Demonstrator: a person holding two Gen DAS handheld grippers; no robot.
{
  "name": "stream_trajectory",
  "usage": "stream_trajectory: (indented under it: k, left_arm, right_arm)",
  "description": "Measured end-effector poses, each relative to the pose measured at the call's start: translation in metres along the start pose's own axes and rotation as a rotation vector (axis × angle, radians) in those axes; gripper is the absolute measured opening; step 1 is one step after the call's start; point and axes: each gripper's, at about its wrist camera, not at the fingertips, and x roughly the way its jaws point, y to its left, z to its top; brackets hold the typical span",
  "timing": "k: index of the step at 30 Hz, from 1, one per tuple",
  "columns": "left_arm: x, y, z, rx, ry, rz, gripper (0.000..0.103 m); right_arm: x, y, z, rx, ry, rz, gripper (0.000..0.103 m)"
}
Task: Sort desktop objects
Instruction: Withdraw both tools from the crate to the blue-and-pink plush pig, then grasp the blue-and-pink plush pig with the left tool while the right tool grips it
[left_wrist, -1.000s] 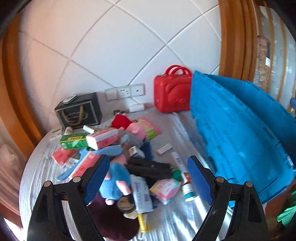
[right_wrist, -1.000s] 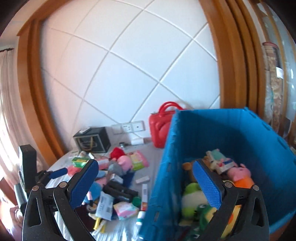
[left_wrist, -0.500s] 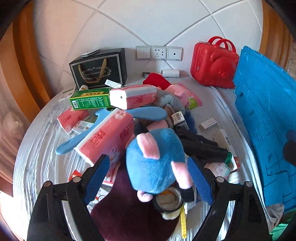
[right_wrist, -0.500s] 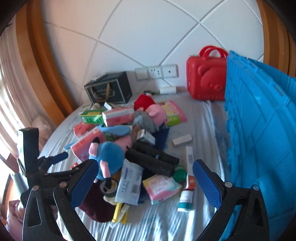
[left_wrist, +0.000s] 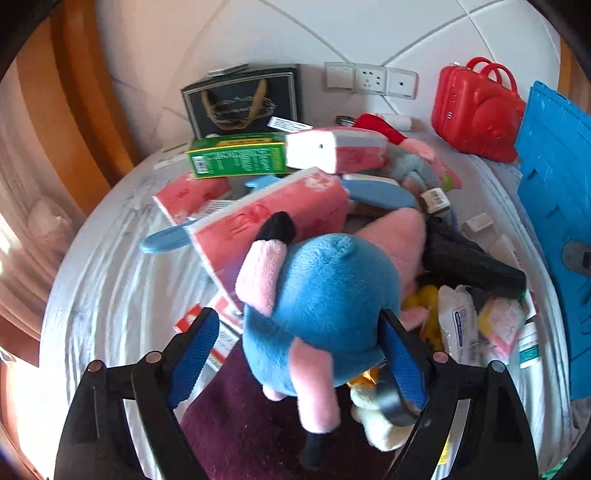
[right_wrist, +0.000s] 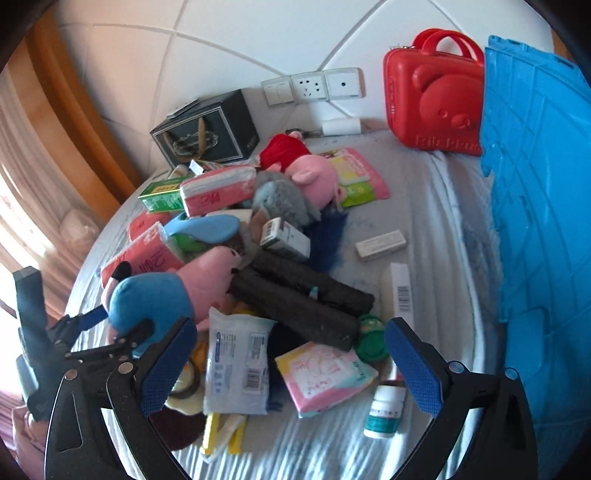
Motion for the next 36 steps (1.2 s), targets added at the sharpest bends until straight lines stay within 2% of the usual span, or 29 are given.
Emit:
stream_trajectory:
  k: [4, 7, 11, 15, 18, 19, 21, 22, 23, 24, 26, 29, 32, 34, 35, 36]
  left_arm:
    - [-0.001, 0.030, 0.000, -0.023, -0.005, 0.033, 0.087]
    - [-0.002, 0.035, 0.001, -0.034, -0.013, 0.010, 0.088]
    - [0.004, 0.027, -0.001, -0.018, 0.002, -0.033, 0.088]
    - [0.009, 0.009, -0.001, -0.001, 0.026, -0.064, 0.088]
    - [0.010, -0.008, 0.001, 0.009, 0.043, -0.059, 0.088]
    - [0.014, -0.015, 0.003, 0.018, 0.056, -0.045, 0.088]
    - [0.024, -0.025, 0.004, 0.054, 0.074, 0.049, 0.088]
    - [0.028, -0.024, 0.005, 0.053, 0.077, 0.070, 0.088]
    - [0.029, -0.019, 0.005, 0.034, 0.075, 0.063, 0.087]
    - [0.030, -0.011, 0.006, 0.012, 0.081, 0.052, 0.087]
    - [0.028, 0.005, 0.005, 0.000, 0.082, 0.031, 0.087]
    - [0.026, 0.020, 0.003, -0.003, 0.086, 0.037, 0.087]
    - [0.029, 0.029, 0.001, -0.007, 0.095, 0.037, 0.088]
    - [0.030, 0.029, 0.000, 0.001, 0.096, 0.011, 0.087]
    - [0.032, 0.029, 0.000, 0.005, 0.099, -0.011, 0.087]
    - [0.034, 0.028, 0.000, 0.007, 0.100, -0.031, 0.082]
  right_arm:
    - [0.025, 0.019, 0.001, -0.014, 0.048, 0.088, 0.103]
    - [0.041, 0.037, 0.002, -0.030, 0.079, 0.155, 0.103]
    - [0.057, 0.057, 0.001, -0.061, 0.083, 0.213, 0.103]
    - [0.076, 0.056, 0.007, -0.022, 0.101, 0.267, 0.103]
    - [0.090, 0.053, 0.010, 0.000, 0.135, 0.280, 0.103]
    - [0.094, 0.052, 0.011, 0.003, 0.147, 0.284, 0.103]
    - [0.100, 0.050, 0.011, 0.004, 0.161, 0.283, 0.103]
    - [0.103, 0.050, 0.011, 0.001, 0.168, 0.278, 0.103]
    - [0.106, 0.050, 0.011, -0.007, 0.177, 0.274, 0.099]
    - [0.109, 0.050, 0.011, -0.016, 0.186, 0.276, 0.089]
    - [0.115, 0.050, 0.011, -0.025, 0.198, 0.291, 0.077]
    - [0.122, 0.051, 0.014, -0.014, 0.201, 0.349, 0.078]
    - [0.133, 0.061, 0.021, -0.012, 0.203, 0.407, 0.093]
    - [0.145, 0.070, 0.025, -0.018, 0.215, 0.424, 0.093]
    - [0.153, 0.076, 0.025, -0.028, 0.231, 0.417, 0.079]
    - [0.158, 0.080, 0.025, -0.038, 0.245, 0.411, 0.051]
